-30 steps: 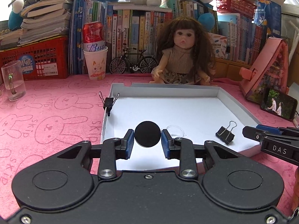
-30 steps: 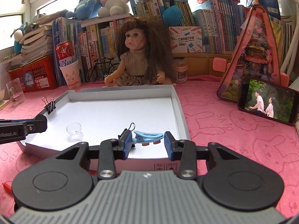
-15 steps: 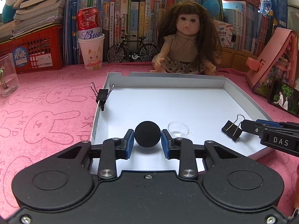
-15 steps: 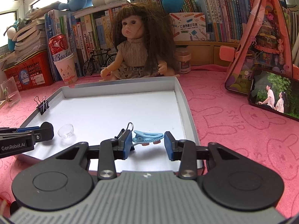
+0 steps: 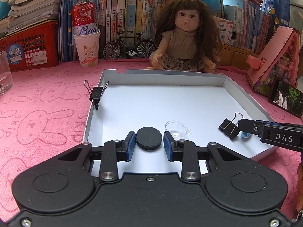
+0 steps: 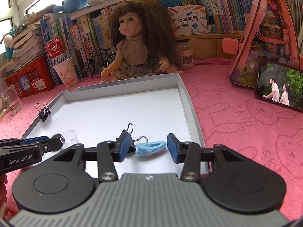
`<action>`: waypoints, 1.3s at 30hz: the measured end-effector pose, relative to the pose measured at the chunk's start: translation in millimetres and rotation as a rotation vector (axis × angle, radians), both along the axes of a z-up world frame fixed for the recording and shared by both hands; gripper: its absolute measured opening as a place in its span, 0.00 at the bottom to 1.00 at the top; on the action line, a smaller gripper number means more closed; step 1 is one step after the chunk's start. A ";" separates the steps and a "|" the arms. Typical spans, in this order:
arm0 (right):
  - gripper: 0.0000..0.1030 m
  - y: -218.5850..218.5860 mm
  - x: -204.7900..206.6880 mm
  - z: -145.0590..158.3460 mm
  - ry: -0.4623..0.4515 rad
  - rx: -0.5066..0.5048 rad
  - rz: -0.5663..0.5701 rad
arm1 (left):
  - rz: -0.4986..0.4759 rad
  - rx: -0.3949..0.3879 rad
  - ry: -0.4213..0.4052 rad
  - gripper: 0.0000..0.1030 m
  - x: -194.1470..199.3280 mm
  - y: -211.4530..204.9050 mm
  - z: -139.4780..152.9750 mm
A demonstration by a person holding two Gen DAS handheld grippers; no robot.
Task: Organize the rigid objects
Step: 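Open the left tool to release the disc while the right tool releases the hair clip, then withdraw both open tools from the box toward the remaining objects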
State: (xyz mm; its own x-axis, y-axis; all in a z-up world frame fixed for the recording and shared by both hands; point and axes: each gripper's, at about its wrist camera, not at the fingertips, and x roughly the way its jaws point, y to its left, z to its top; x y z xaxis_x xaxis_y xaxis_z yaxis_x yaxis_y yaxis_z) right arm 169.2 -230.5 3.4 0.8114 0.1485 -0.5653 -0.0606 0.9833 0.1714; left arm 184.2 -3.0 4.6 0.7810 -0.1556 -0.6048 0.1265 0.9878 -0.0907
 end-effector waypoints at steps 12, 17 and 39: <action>0.70 -2.8 -18.5 8.5 -0.032 -0.009 0.031 | -0.021 0.018 -0.083 0.72 -29.6 0.0 20.3; 0.73 -1.5 -33.9 11.5 -0.052 -0.035 0.059 | -0.026 -0.015 -0.084 0.75 -45.1 7.0 24.8; 0.82 8.2 -87.2 13.4 -0.111 -0.096 0.144 | -0.074 -0.008 -0.100 0.76 -108.3 17.9 21.9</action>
